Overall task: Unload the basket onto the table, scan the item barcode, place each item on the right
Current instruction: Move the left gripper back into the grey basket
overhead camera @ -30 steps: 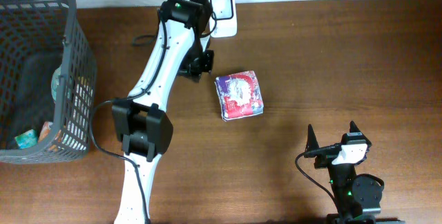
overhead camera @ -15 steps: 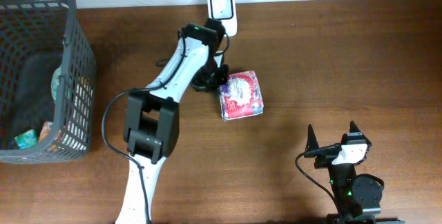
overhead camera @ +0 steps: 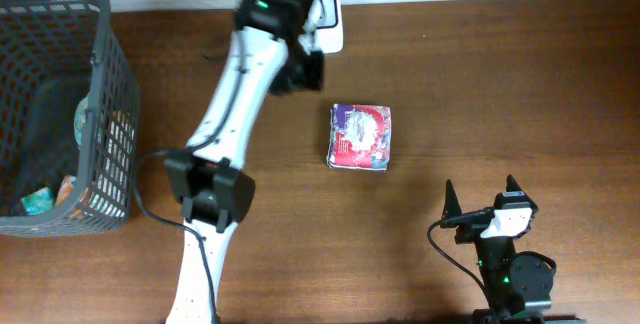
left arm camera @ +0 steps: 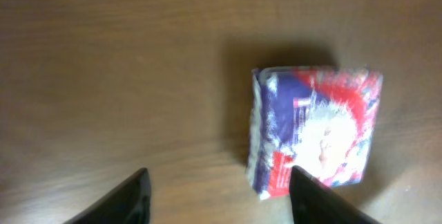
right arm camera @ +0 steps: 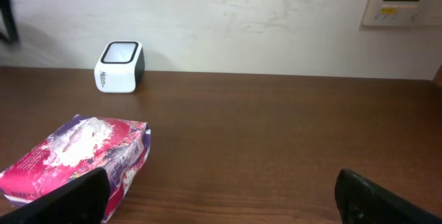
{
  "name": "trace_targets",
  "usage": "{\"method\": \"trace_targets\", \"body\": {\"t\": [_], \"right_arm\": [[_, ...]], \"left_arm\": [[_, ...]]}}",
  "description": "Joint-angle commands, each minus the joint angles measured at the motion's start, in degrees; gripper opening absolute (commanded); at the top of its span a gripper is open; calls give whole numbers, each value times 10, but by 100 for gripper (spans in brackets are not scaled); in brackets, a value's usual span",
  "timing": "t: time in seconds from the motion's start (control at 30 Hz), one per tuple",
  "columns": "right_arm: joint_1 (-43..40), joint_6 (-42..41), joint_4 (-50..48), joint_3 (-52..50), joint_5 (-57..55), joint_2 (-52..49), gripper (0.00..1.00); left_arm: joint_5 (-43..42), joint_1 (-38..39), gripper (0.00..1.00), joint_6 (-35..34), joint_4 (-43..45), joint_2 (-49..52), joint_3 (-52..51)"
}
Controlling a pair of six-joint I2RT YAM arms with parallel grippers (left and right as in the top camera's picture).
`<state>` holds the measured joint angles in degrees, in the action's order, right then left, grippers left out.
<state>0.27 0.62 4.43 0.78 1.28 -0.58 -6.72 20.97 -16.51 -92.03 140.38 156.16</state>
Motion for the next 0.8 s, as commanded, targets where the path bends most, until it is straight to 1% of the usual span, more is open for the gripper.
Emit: {"method": "trace_targets", "body": {"t": [0.0, 0.03, 0.07, 0.1, 0.23, 0.33, 0.43, 0.53, 0.63, 0.7, 0.77], "right_arm": [[-3, -2, 1, -5, -5, 4, 99], [-3, -2, 1, -5, -5, 4, 99], [-3, -2, 1, -5, -5, 4, 99], [-3, -2, 1, -5, -5, 4, 99], [-3, -2, 1, -5, -5, 4, 99], [-3, -2, 1, -5, -5, 4, 99], [-3, -2, 1, -5, -5, 4, 99], [-3, -2, 1, -5, -5, 4, 99], [-3, -2, 1, -5, -5, 4, 99], [-3, -2, 1, -5, -5, 4, 99], [-3, -2, 1, -5, -5, 4, 99]], "left_arm": [[51, -47, 81, 34, -47, -10, 188], [51, -62, 93, 34, -47, -10, 231], [50, -78, 97, 33, -34, -27, 236], [50, -89, 99, 33, -28, -37, 236], [51, -146, 99, 34, -42, -100, 236], [50, -186, 99, 67, -47, -141, 236], [52, -220, 99, 71, -47, -182, 236], [81, -256, 99, 72, -47, -200, 236], [80, -299, 99, 72, -47, -202, 229], [81, -315, 99, 72, -47, -202, 215], [107, -323, 99, 72, -47, -202, 195]]}}
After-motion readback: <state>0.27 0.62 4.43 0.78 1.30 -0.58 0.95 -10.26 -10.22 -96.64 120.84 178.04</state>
